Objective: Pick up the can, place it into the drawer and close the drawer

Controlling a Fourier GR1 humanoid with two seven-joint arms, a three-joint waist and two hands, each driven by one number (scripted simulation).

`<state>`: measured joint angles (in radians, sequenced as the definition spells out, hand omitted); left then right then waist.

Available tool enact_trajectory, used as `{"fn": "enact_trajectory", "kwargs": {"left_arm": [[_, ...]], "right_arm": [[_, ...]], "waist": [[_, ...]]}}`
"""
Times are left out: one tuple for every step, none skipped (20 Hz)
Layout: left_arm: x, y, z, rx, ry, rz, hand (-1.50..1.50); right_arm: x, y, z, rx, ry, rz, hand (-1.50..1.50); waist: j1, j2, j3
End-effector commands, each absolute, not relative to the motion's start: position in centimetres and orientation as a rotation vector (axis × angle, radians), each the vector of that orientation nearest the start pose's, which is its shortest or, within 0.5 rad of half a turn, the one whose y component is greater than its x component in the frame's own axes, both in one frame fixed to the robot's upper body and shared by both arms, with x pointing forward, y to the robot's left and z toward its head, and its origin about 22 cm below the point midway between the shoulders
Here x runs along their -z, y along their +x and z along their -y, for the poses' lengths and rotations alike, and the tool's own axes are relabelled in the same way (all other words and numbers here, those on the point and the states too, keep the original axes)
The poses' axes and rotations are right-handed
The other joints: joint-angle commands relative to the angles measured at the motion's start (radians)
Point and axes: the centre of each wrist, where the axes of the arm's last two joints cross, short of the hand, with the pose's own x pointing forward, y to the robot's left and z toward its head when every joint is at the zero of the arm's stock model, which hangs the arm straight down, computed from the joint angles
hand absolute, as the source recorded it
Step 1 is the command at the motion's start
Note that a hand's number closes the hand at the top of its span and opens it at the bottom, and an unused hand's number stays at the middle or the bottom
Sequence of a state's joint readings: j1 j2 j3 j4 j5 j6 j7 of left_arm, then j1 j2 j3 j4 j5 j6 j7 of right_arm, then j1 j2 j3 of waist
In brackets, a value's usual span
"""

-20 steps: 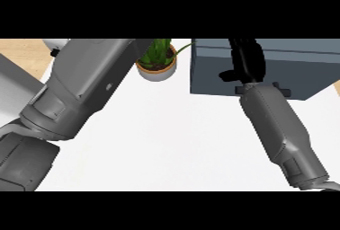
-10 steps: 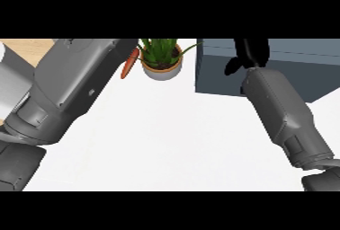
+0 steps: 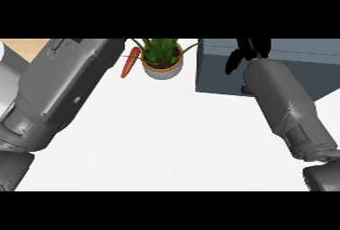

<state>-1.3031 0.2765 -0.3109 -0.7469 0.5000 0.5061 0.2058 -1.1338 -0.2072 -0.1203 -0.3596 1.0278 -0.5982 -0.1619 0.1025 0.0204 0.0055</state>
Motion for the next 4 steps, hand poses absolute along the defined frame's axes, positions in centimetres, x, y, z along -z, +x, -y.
{"fn": "enact_trajectory", "kwargs": {"left_arm": [[-24.5, 43.9, -11.2, 0.04, 0.052, 1.7, -1.5], [-25.7, 43.9, -12.3, 0.015, 0.044, 1.692, -1.5], [-25.3, 43.6, -12.0, 0.02, 0.049, 1.695, -1.5], [-24.5, 43.4, -12.4, 0.025, 0.047, 1.688, -1.5]], "right_arm": [[-15.0, 47.3, 16.3, -0.67, -1.146, 1.927, -1.5], [-14.7, 47.2, 17.1, -0.641, -1.154, 1.945, -1.5], [-14.3, 47.2, 17.0, -0.668, -1.155, 1.946, -1.5], [-15.2, 47.4, 17.6, -0.658, -1.139, 1.957, -1.5]], "waist": [[0.022, -0.002, -0.004], [0.017, -0.006, -0.003], [0.012, -0.004, -0.004], [0.017, -0.006, -0.004]]}}
